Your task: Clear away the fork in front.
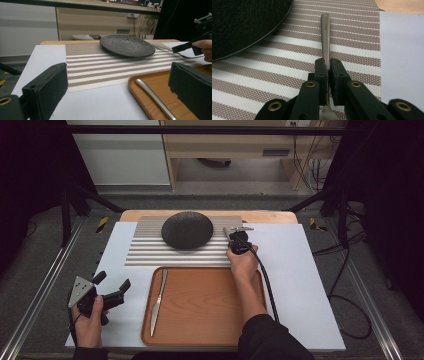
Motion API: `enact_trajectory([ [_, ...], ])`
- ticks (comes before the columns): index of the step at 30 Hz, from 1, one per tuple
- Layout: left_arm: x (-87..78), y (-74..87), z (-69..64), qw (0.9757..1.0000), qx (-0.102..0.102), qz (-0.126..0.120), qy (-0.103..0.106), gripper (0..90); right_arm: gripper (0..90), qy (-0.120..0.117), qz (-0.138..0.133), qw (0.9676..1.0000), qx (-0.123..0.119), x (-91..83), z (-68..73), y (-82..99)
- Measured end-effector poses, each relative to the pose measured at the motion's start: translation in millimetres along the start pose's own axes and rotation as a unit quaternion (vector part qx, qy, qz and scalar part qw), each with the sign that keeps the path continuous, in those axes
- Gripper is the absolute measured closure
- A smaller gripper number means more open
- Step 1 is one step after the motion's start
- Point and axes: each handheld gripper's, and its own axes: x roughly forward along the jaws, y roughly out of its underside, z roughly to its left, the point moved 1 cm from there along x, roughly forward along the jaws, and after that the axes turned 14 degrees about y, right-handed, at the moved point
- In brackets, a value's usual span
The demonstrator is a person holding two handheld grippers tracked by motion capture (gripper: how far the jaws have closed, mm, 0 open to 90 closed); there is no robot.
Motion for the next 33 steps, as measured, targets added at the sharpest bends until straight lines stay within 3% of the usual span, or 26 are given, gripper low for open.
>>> enact_trajectory([
  [8, 1.3, 0.2, -0.8, 1.0, 0.001, 0.007, 0.003, 2.7, 85.0, -0.018, -0.027, 0.9994, -0.013, -26.7, -0.7, 2.3],
  [19, 7.8, 0.5, -7.8, 0.9996, 0.002, 0.021, 0.018, 2.9, 84.9, -0.059, -0.065, 0.9952, -0.044, -77.7, -4.8, 28.8],
  [26, 16.6, -0.4, -22.3, 0.9983, 0.007, 0.035, 0.046, 2.9, 84.9, -0.098, -0.088, 0.9898, -0.055, -111.5, 0.1, 49.5],
  [33, 32.0, -5.5, -51.3, 0.9938, 0.027, 0.054, 0.094, 3.0, 84.9, -0.123, -0.112, 0.9837, -0.068, -140.6, 1.4, 72.2],
])
